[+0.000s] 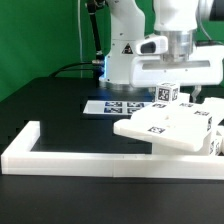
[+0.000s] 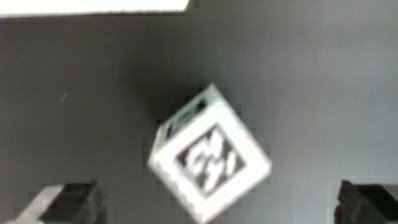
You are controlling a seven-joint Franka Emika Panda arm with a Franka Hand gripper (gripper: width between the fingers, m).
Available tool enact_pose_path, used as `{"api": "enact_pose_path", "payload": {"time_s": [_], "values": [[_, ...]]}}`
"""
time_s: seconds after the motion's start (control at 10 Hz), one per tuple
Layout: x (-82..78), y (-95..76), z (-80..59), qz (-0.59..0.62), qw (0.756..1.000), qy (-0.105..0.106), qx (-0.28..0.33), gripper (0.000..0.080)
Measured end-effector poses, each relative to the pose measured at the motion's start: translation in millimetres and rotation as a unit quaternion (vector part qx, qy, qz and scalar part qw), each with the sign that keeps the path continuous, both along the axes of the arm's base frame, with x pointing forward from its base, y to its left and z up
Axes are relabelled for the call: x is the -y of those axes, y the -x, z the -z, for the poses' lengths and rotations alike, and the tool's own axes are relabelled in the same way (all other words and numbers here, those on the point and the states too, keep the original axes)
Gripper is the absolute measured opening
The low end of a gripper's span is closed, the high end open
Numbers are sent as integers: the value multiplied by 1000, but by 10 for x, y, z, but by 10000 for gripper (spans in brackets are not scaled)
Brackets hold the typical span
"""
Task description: Assemble chair
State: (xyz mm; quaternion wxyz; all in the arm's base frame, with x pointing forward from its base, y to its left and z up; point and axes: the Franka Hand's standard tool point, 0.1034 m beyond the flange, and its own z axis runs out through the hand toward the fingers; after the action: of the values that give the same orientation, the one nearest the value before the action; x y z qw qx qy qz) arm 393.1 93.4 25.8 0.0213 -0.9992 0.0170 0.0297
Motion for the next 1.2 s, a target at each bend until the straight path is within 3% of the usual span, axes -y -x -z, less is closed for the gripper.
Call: {"api": "enact_pose_path", "payload": {"time_s": [0.2,0.6,0.8,0.9,1.0,1.2], "values": [[11,45,139,-2,1000,15,0,649],[19,63,190,4,1000,22,-3,649],[0,25,171,10,1000,22,-2,386],[-1,21,170,11,1000,22,-2,386],[7,17,169,12,1000,22,-2,287],[30,10,169,15,1000,22,-1,288]]}}
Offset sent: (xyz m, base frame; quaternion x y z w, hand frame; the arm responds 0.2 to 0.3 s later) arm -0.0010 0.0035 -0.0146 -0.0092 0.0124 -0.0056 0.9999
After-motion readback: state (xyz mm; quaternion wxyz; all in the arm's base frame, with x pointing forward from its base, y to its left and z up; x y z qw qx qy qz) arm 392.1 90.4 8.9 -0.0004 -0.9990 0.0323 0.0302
